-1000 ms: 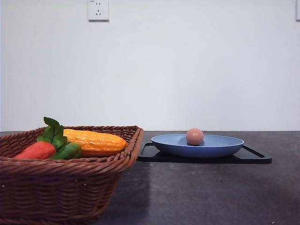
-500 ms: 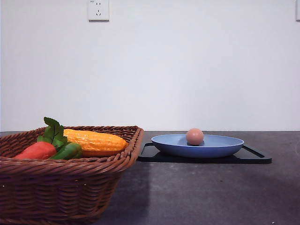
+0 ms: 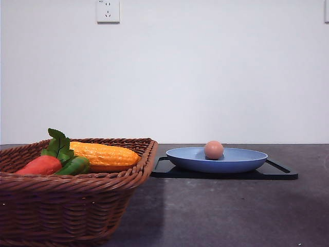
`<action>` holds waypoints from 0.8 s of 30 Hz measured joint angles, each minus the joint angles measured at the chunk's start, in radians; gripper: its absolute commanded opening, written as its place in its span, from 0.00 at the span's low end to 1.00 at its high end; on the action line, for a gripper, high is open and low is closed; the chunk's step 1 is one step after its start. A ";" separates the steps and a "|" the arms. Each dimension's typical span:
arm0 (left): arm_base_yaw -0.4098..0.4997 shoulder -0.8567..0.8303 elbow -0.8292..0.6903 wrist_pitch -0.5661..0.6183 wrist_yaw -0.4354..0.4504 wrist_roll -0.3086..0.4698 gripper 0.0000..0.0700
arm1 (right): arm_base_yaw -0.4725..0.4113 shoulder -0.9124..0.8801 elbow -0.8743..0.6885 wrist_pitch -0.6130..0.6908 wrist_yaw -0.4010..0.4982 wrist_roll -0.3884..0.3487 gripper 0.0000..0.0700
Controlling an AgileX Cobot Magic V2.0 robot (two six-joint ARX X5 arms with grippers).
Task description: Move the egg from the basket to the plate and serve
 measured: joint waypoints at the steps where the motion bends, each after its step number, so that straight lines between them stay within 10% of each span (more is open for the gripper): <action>1: 0.000 0.000 0.000 0.000 0.000 0.000 0.00 | 0.000 0.000 0.000 0.000 0.000 0.000 0.00; 24: 0.000 0.000 0.000 0.000 0.000 0.000 0.00 | 0.000 0.000 0.000 0.000 0.000 0.003 0.00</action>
